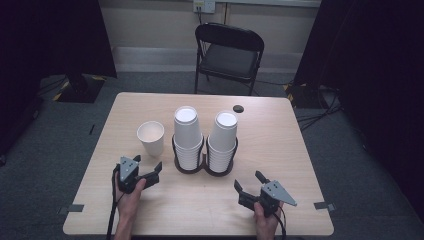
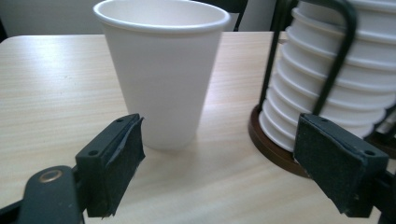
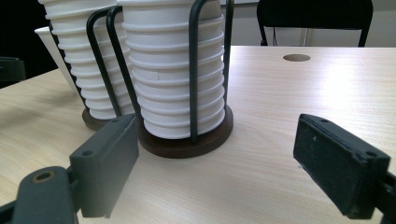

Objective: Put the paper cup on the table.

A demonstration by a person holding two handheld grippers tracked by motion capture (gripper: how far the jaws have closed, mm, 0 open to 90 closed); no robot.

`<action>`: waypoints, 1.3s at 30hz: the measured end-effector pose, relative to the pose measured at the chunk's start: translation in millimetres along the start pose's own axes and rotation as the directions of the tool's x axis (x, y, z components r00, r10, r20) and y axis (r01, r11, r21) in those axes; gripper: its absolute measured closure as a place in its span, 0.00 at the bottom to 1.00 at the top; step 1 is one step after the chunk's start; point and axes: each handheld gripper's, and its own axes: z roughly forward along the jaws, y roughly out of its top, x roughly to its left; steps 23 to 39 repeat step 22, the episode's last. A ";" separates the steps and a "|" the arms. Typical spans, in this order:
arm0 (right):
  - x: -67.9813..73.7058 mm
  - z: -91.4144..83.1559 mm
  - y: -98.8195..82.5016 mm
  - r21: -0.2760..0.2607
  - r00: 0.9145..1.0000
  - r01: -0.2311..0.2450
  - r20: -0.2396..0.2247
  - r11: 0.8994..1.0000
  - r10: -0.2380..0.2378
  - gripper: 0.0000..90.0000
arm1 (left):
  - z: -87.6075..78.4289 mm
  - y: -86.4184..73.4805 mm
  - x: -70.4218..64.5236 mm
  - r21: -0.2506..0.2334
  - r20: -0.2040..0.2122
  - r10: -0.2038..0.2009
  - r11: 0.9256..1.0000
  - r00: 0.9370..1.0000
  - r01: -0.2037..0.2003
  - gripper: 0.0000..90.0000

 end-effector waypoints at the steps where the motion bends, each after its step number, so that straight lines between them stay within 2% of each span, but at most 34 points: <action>1: 0.1 0.1 0.0 0.001 1.000 0.000 0.000 1.000 0.000 0.15 | -1.9 -1.8 -3.5 -0.001 0.011 0.002 1.000 1.000 -0.002 0.18; 3: 0.1 0.2 0.1 0.002 1.000 -0.003 0.002 1.000 0.003 0.15 | -6.0 -6.5 -12.0 -0.005 0.032 0.025 1.000 0.999 -0.025 0.18; 5: -0.3 0.1 0.2 0.003 1.000 -0.009 0.003 1.000 0.009 0.15 | -8.8 -9.1 -18.8 -0.009 0.050 0.018 1.000 0.999 -0.017 0.18; 7: -0.7 0.7 0.3 0.009 1.000 -0.011 0.005 1.000 0.011 0.15 | -10.2 -9.3 -26.1 0.000 0.050 0.043 0.999 0.998 -0.044 0.17; 8: -0.8 0.9 0.5 0.013 1.000 -0.012 0.006 1.000 0.012 0.15 | -11.3 -9.6 -30.1 0.001 0.073 0.034 0.999 0.997 -0.034 0.18; 11: -2.0 2.4 1.1 0.029 1.000 -0.021 -0.005 0.999 0.021 0.15 | -17.0 -12.5 -40.0 -0.023 0.069 0.056 0.998 0.996 -0.055 0.17; 13: -2.1 2.8 1.3 0.035 1.000 -0.023 -0.007 0.999 0.023 0.15 | -20.2 -14.5 -42.9 -0.031 0.087 0.043 0.999 0.995 -0.040 0.17; 16: -2.0 3.6 1.6 0.043 1.000 -0.025 -0.003 0.999 0.025 0.15 | -22.7 -22.0 -52.4 -0.039 0.066 0.080 0.996 0.995 -0.077 0.17; 17: -2.1 4.1 1.7 0.047 1.000 -0.024 0.000 0.999 0.024 0.15 | -22.5 -23.7 -53.2 -0.032 0.060 0.090 0.996 0.994 -0.088 0.17; 19: -2.0 5.0 2.0 0.056 1.000 -0.024 0.003 0.998 0.024 0.15 | -22.8 -24.5 -54.0 -0.036 0.077 0.080 0.996 0.994 -0.077 0.17; 22: -1.9 6.3 2.4 0.068 1.000 -0.027 0.013 0.997 0.026 0.15 | -23.3 -24.8 -54.9 -0.044 0.052 0.085 0.996 0.995 -0.083 0.17; 39: -1.9 6.3 2.4 0.068 1.000 -0.027 0.013 0.997 0.026 0.15 | -23.3 -24.8 -54.9 -0.044 0.052 0.085 0.996 0.995 -0.083 0.17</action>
